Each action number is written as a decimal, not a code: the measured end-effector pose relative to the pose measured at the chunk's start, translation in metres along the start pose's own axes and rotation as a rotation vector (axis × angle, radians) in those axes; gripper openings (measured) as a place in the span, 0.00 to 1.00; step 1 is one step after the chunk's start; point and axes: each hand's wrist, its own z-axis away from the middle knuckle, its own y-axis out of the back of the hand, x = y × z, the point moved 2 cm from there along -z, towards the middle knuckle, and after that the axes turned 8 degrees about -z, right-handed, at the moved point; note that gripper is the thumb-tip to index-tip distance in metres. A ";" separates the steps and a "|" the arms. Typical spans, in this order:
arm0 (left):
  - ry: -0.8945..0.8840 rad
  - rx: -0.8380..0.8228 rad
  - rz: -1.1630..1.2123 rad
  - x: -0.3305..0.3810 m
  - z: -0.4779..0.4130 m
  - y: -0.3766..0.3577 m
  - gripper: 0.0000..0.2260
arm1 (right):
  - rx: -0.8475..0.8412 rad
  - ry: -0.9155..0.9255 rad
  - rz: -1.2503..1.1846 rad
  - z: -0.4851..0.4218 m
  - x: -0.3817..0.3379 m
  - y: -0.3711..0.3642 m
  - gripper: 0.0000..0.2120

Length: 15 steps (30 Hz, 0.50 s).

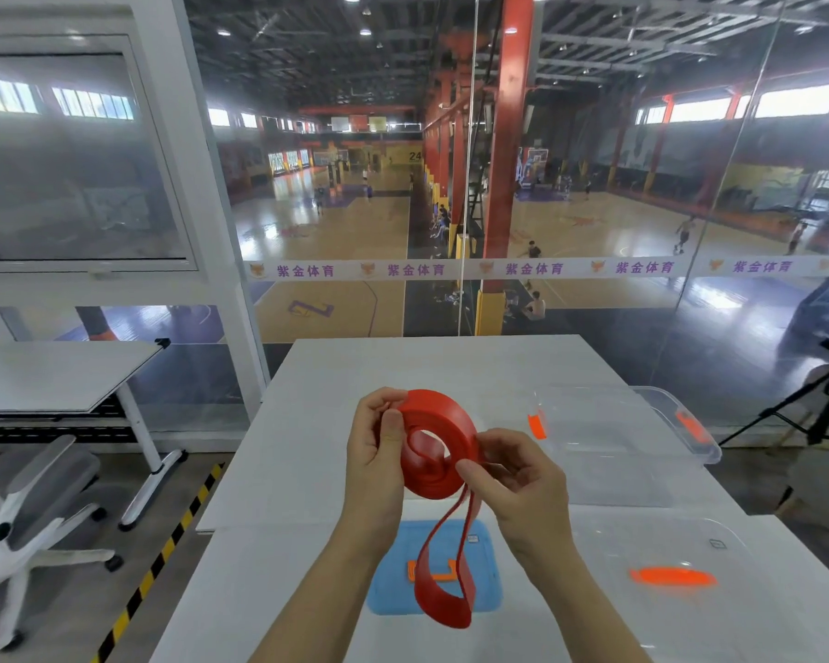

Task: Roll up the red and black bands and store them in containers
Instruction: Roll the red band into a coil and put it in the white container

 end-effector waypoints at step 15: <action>-0.063 -0.269 -0.139 -0.008 -0.004 0.008 0.11 | 0.019 0.019 -0.067 -0.008 -0.011 0.008 0.17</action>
